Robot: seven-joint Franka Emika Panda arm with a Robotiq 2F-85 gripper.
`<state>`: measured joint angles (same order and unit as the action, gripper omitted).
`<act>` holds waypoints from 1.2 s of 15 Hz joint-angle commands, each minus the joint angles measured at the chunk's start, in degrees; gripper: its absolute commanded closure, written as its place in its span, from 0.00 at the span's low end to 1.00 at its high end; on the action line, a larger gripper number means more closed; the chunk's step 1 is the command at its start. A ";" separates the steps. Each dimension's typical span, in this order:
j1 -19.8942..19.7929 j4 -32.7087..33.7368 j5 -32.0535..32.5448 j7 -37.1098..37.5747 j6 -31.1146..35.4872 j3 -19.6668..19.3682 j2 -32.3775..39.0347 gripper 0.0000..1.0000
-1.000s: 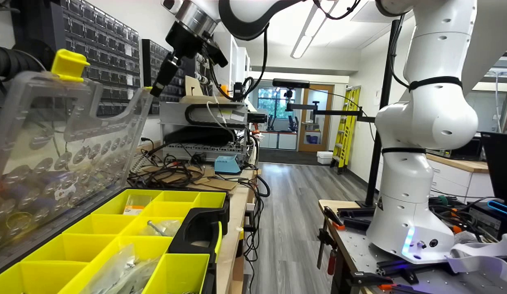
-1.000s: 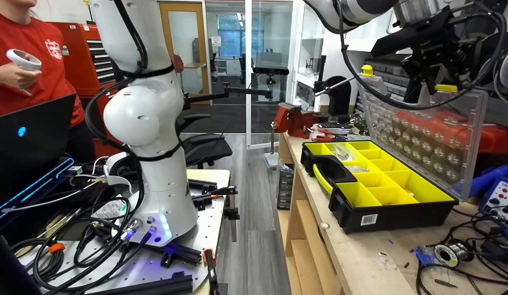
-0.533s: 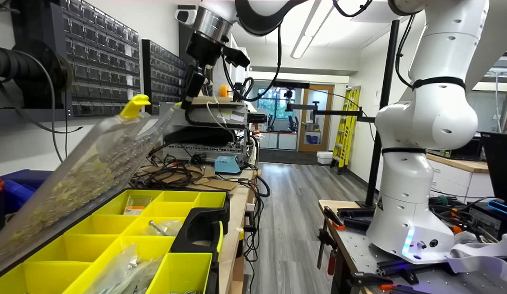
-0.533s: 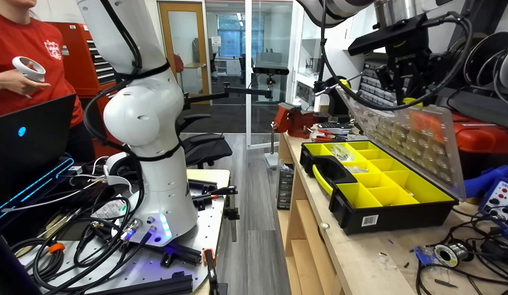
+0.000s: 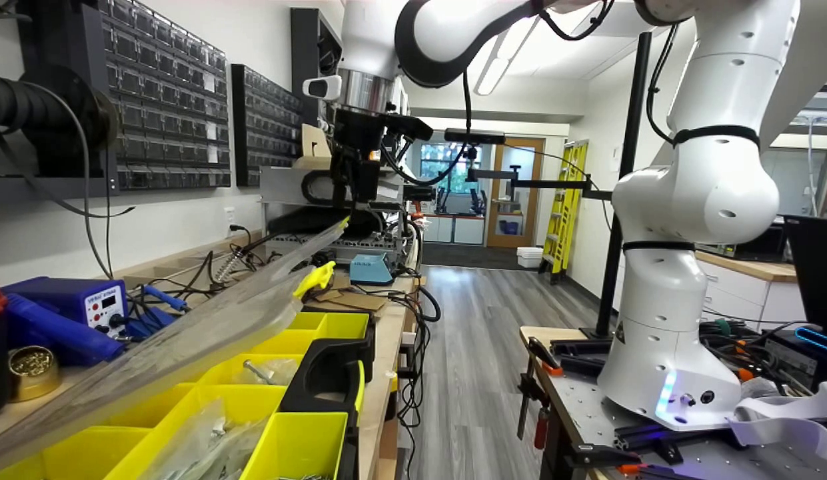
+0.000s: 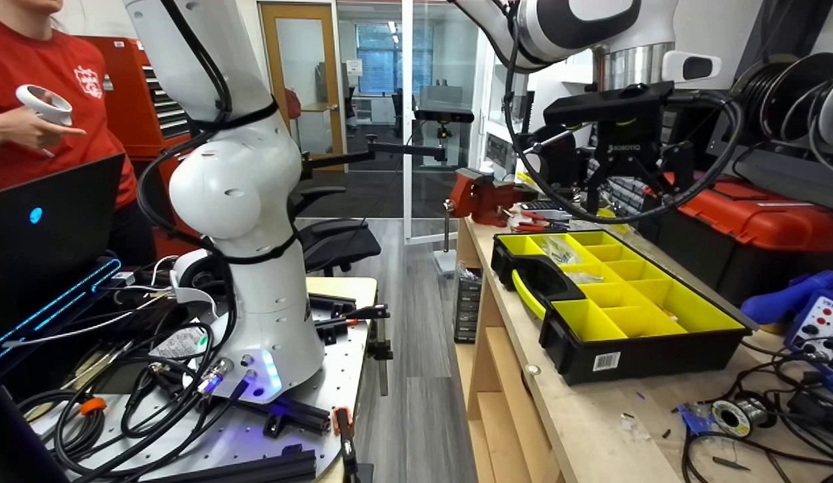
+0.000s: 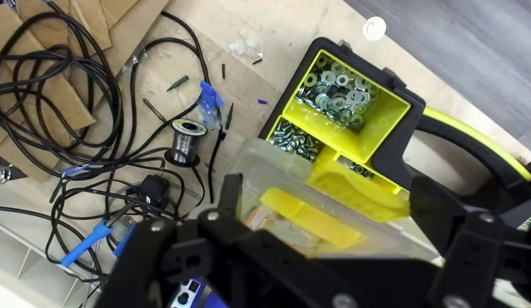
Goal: Close the lid on the black and yellow case
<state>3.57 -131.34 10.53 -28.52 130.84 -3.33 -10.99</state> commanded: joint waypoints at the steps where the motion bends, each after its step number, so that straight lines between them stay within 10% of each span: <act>1: -1.08 -0.56 0.15 -3.44 -1.50 -0.44 -1.33 0.00; 18: 0.76 3.06 -14.09 -13.88 -7.15 0.40 -1.92 0.00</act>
<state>4.54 -128.40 -3.53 -42.39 123.85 -3.14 -12.92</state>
